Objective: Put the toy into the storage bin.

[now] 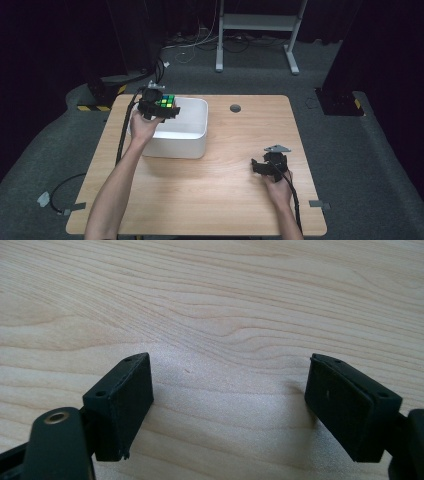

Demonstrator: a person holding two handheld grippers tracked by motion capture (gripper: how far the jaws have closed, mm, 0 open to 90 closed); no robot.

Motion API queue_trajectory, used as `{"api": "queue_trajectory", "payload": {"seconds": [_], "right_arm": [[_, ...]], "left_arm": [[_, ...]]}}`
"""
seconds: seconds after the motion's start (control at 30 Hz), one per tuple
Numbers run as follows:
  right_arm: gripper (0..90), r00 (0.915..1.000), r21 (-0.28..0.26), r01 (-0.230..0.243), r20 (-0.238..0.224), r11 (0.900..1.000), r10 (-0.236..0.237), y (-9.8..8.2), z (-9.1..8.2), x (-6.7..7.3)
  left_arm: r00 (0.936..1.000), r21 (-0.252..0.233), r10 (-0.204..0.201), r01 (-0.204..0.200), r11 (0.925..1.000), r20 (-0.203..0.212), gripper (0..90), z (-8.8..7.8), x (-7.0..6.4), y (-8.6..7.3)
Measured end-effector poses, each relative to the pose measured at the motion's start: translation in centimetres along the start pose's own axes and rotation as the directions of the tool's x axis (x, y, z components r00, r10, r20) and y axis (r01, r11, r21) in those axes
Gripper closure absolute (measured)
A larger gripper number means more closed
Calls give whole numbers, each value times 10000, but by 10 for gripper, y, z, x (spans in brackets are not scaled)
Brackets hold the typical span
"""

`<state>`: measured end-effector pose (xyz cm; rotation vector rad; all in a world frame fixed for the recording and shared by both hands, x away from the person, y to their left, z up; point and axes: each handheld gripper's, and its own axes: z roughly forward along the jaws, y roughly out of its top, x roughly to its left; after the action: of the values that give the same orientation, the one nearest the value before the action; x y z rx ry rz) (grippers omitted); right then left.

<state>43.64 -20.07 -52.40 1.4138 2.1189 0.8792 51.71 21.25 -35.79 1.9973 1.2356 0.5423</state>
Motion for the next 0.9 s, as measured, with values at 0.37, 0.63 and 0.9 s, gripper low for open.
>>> {"api": "queue_trajectory", "payload": {"seconds": [0.37,0.63,0.9], "right_arm": [[194,10000,-9,-25,12,10000,25,0,0,0],[194,10000,-9,-23,14,10000,23,0,0,0],[194,10000,-9,-25,13,10000,25,0,0,0]], "left_arm": [[9997,475,-201,209,9987,-171,173,19,-3,-2],[9995,894,-123,150,9959,-306,174,26,-3,-4],[9990,1089,-204,246,9938,-394,173,29,-2,-5]]}}
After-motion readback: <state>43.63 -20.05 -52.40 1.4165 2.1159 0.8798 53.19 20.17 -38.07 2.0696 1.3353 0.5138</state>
